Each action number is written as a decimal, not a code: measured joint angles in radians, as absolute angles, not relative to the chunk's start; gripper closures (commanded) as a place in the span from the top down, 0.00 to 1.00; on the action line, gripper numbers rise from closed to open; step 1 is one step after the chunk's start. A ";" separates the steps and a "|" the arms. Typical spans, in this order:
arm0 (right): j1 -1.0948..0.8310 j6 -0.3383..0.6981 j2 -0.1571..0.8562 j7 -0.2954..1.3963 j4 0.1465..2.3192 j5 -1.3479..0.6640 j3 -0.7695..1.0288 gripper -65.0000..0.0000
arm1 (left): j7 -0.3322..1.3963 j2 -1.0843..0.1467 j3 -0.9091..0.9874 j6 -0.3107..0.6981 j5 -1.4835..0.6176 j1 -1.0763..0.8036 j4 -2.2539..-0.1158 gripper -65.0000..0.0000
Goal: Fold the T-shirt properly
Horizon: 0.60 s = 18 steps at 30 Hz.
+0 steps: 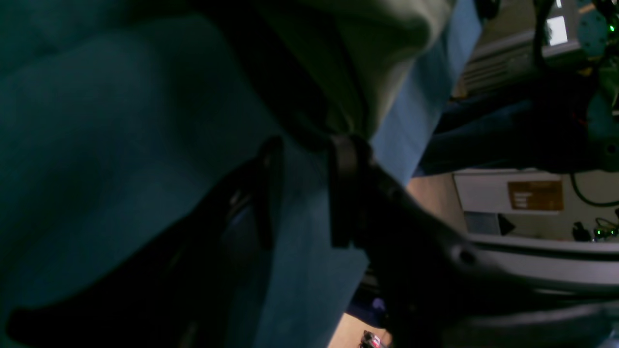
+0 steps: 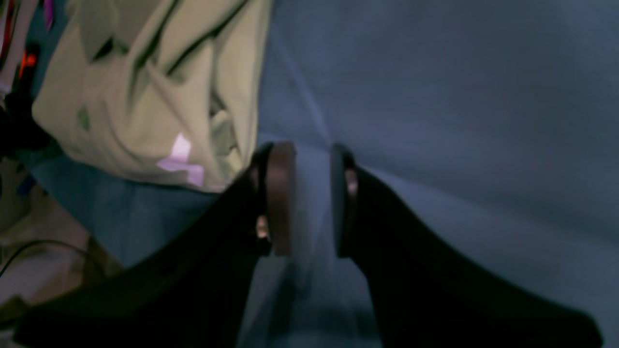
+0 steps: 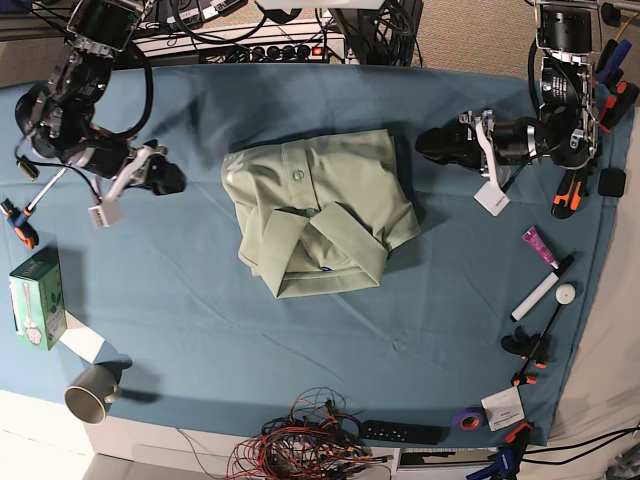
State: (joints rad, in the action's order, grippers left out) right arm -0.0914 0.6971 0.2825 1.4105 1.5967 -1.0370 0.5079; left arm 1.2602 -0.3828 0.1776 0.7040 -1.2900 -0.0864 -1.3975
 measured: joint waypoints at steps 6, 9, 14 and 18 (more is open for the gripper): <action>-0.091 0.697 0.282 1.411 1.597 -1.036 0.573 0.21 | 1.271 -0.383 0.274 0.696 -1.267 -0.090 -1.393 0.26; -0.100 0.697 0.282 1.410 1.597 -1.037 0.575 0.13 | 1.279 -0.383 0.354 0.694 -1.268 -0.091 -1.393 0.06; -0.161 0.696 0.280 1.411 1.597 -1.063 0.575 0.00 | 1.362 -0.402 0.458 0.691 -1.448 -0.148 -1.393 0.00; -0.246 0.696 0.279 1.409 1.597 -1.200 0.575 0.00 | 1.397 -0.402 0.500 0.697 -1.457 -0.226 -1.394 0.00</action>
